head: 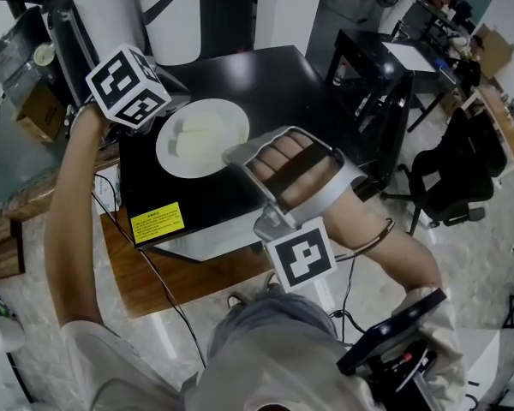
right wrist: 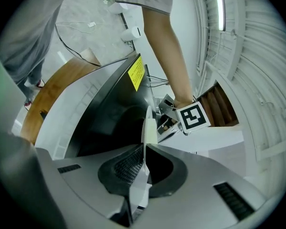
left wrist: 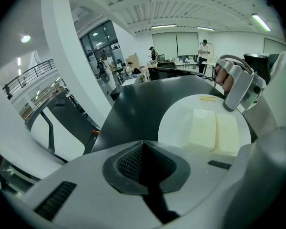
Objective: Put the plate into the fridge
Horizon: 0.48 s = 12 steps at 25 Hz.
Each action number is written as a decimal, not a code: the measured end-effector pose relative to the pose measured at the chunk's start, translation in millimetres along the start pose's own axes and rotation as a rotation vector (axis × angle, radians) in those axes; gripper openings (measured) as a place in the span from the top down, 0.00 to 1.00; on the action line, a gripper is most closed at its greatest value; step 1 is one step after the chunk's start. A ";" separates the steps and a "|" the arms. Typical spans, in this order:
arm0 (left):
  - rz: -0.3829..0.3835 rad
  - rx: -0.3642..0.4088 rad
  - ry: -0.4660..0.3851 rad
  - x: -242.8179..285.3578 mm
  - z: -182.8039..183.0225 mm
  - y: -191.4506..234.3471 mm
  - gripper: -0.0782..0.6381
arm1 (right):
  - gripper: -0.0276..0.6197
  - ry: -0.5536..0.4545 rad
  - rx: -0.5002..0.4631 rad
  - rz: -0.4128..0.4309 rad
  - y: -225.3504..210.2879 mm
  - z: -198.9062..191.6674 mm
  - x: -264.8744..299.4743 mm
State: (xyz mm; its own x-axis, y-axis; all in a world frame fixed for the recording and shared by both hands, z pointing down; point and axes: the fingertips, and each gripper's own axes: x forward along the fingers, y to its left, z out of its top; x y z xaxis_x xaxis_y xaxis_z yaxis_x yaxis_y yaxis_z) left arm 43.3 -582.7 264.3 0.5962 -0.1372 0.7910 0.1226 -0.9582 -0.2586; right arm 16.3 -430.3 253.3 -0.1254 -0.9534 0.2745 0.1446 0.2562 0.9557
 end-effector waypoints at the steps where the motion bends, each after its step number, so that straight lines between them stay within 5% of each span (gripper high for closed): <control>1: 0.010 0.001 0.003 -1.5 0.8 0.5 0.87 | 0.91 0.008 0.000 -0.015 -2.0 -2.7 -0.8; 8: 0.056 -0.002 -0.106 -11.2 -15.7 -60.9 0.87 | 0.91 0.045 0.050 -0.110 26.9 23.9 -40.8; 12: 0.108 0.007 -0.188 -58.3 -15.7 -72.8 0.87 | 0.91 0.069 0.068 -0.123 5.6 47.7 -53.8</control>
State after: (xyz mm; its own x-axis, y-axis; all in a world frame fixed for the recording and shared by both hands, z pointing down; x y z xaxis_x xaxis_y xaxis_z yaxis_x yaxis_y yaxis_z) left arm -12.8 -508.9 245.7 0.7433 -0.1893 0.6416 0.0547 -0.9387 -0.3404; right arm -22.9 -370.0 249.0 -0.0699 -0.9863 0.1493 0.0652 0.1448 0.9873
